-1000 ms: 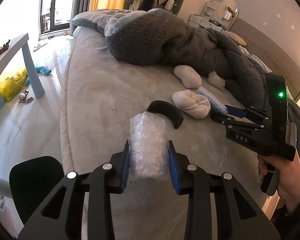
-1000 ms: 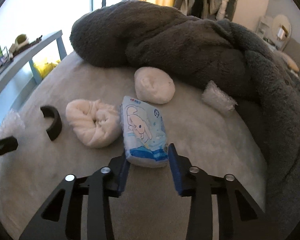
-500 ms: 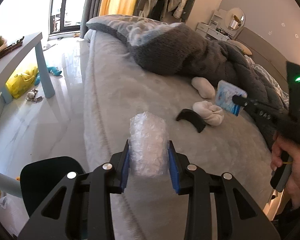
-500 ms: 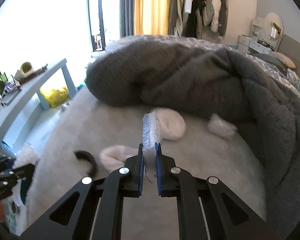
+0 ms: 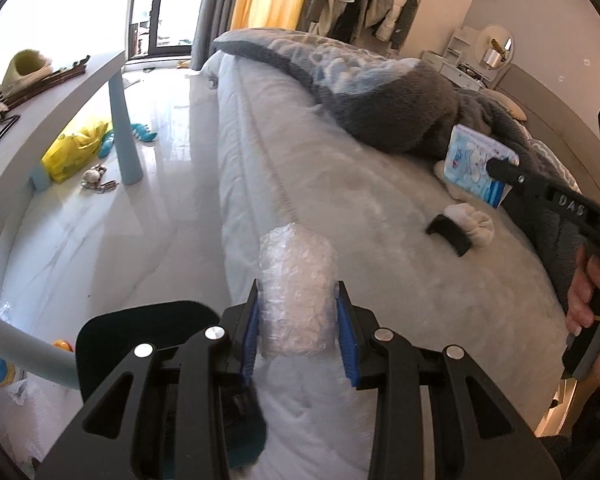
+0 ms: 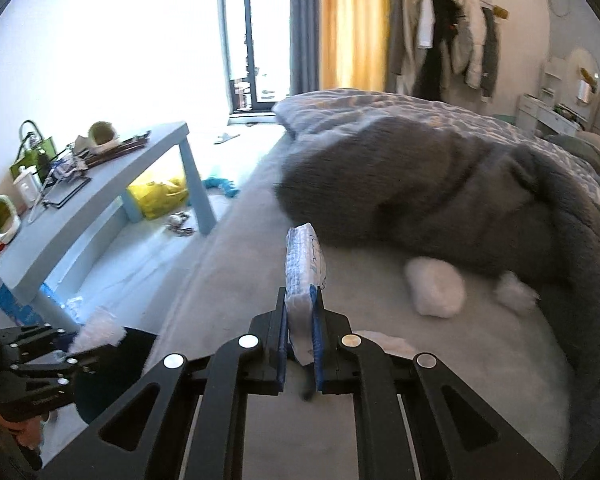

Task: Collect trash
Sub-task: 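Carry the bubble-wrap roll and blue cartoon pack over the teal bin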

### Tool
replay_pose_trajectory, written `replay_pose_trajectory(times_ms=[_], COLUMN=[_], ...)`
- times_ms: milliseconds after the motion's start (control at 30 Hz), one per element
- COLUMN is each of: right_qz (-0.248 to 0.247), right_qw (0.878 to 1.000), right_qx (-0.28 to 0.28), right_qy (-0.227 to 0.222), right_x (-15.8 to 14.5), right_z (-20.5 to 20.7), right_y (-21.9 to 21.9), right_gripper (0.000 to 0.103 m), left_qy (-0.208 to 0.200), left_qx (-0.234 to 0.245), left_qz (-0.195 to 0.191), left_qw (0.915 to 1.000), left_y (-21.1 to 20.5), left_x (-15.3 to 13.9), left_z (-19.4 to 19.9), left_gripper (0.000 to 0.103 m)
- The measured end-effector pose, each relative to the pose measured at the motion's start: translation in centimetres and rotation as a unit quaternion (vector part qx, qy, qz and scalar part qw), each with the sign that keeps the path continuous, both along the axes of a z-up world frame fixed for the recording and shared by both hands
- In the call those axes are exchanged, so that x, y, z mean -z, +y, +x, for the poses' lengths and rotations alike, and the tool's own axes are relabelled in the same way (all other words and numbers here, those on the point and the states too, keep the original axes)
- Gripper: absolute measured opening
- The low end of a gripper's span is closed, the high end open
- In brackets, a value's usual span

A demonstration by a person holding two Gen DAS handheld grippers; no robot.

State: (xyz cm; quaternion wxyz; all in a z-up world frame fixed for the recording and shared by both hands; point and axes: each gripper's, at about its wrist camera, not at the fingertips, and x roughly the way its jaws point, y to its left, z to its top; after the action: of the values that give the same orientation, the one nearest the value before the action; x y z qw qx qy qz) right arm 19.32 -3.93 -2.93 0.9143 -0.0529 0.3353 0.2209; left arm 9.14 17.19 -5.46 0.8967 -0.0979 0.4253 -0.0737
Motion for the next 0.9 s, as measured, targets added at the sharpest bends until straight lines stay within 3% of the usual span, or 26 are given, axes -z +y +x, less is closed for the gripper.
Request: replay_pose_trajectory(times_ms=[467,900], right_qz=[0.023,0.033], right_qw=[0.996,0.986], right_qx=[-0.087,-0.156], right_qy=[0.013,0.042], right_x=[-0.3,1.0], right_z=[-2.3,-4.8], right_y=[8.6,15.7], right_gripper=[0.01,0.01], left_qy=[0.049,0.12], left_qx=[-0.026,-0.042], left_qz=[0.024,0.041], left_qw=[0.9982,0.991], left_y=[4.8,8.8], left_x=[4.1,9.1], left_z=[-1.3,-2.5], left_gripper=[0.036,0.036])
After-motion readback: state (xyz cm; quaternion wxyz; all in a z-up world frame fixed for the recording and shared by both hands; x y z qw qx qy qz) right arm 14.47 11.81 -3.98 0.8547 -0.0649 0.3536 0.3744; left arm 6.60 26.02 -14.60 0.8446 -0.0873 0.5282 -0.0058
